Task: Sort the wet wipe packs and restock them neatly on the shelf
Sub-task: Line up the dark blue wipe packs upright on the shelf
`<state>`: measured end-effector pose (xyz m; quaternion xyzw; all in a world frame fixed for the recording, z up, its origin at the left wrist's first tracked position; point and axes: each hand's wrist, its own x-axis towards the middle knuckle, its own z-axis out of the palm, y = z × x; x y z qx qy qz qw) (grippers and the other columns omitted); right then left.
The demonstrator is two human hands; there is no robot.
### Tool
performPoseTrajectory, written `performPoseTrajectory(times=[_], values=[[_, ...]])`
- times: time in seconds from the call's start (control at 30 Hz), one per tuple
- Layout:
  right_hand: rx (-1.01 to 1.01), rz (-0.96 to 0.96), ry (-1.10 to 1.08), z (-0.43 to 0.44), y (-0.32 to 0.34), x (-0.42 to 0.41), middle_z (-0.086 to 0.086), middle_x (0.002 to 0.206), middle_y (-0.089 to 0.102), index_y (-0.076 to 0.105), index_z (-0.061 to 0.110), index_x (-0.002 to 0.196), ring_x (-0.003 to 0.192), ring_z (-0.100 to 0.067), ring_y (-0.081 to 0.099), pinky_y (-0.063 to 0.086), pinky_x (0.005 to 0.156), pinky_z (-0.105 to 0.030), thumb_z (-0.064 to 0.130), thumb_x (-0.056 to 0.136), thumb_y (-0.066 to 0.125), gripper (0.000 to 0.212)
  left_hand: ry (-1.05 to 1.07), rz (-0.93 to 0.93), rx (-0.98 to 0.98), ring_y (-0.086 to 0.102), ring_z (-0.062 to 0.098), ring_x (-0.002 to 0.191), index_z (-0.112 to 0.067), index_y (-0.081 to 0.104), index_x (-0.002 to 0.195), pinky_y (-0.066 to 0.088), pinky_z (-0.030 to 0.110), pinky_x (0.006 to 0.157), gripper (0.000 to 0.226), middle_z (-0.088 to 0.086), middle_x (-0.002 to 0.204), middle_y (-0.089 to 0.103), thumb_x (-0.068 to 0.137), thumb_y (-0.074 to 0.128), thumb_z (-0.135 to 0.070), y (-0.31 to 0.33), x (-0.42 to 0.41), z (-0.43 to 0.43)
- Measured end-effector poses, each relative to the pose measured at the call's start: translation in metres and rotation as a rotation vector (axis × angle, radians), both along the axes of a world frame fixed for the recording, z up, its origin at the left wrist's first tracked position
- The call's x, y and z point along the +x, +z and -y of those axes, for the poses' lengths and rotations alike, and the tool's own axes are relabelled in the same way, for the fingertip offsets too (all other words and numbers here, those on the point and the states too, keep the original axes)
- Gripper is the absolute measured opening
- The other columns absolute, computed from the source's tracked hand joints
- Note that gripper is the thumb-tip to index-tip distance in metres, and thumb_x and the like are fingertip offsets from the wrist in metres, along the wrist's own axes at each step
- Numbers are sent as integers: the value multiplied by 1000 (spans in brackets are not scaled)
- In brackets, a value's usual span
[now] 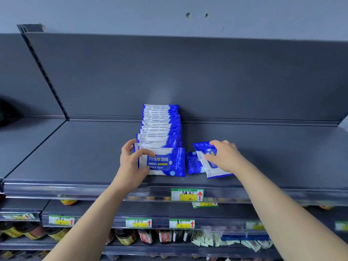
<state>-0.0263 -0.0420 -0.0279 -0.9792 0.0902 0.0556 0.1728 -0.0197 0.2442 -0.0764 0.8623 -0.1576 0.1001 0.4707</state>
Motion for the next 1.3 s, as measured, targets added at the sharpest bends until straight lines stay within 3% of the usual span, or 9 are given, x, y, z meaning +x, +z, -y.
performPoseTrajectory(times=[0.23, 0.43, 0.6, 0.73, 0.83, 0.93, 1.03, 1.13, 1.3], values=[[356, 102, -94, 8, 1, -2, -4, 131, 52, 42, 20, 138, 100, -22, 57, 48, 79, -31, 22, 79, 75, 68, 168, 17, 79, 23, 25, 135, -49, 60, 86, 33, 41, 108, 46, 0, 146, 21, 65, 87, -18, 4, -3, 12], [870, 159, -125, 2, 22, -11, -11, 100, 70, 54, 12, 107, 67, -13, 62, 48, 56, -26, 11, 87, 66, 23, 338, 79, 255, 30, 25, 123, -40, 70, 91, 30, 40, 101, 36, 3, 138, 28, 61, 88, -35, 7, -5, 17], [1125, 71, -36, -28, 17, -19, -13, 105, 66, 43, 31, 122, 80, -22, 68, 60, 68, -35, -9, 84, 62, 59, 169, -4, 100, 37, 14, 110, -36, 69, 99, 36, 27, 99, 23, 0, 117, 29, 79, 76, -26, 9, -11, 10], [1133, 43, -70, -49, -1, -17, -14, 112, 63, 54, 19, 105, 92, -23, 69, 61, 73, -35, -9, 81, 67, 39, 96, -217, -24, 47, 4, 91, -33, 61, 107, 40, 11, 84, 31, -4, 115, 31, 79, 73, -40, 15, -16, 10], [930, 23, -16, -65, -11, -17, -9, 101, 70, 61, 13, 103, 81, -19, 72, 60, 74, -37, 11, 80, 76, 28, 163, -210, 37, 50, 3, 86, -20, 56, 118, 40, 12, 77, 59, -4, 118, 33, 69, 81, -41, 12, -11, 15], [543, 154, 43, -64, -10, -17, 6, 84, 67, 69, 15, 94, 72, -11, 64, 52, 66, -28, 35, 78, 76, 27, 201, -222, 49, 53, 0, 79, -15, 56, 112, 46, 23, 79, 50, -4, 115, 38, 73, 81, -33, 15, -6, 14], [321, 256, 4, -36, -7, -9, 2, 119, 57, 65, 20, 117, 109, -17, 54, 44, 91, -30, 28, 88, 61, 30, 193, -269, -17, 58, 3, 82, -21, 51, 106, 51, 28, 79, 38, -4, 116, 44, 78, 78, -23, 20, -4, 7], [21, 2, 95, -6, -9, 0, 0, 147, 38, 41, 22, 142, 134, -25, 29, 35, 105, -35, 12, 92, 47, 52, 182, -294, -42, 60, 7, 86, -23, 48, 107, 51, 20, 67, 41, -1, 119, 46, 79, 77, -18, 24, -1, 4], [-37, -153, 96, 3, 1, 5, -2, 131, 51, 46, 28, 137, 125, -28, 36, 41, 96, -38, 26, 84, 62, 55, 133, -290, 15, 60, 6, 81, -23, 46, 107, 48, 11, 50, 43, -1, 120, 44, 79, 77, -16, 26, 2, 2]])
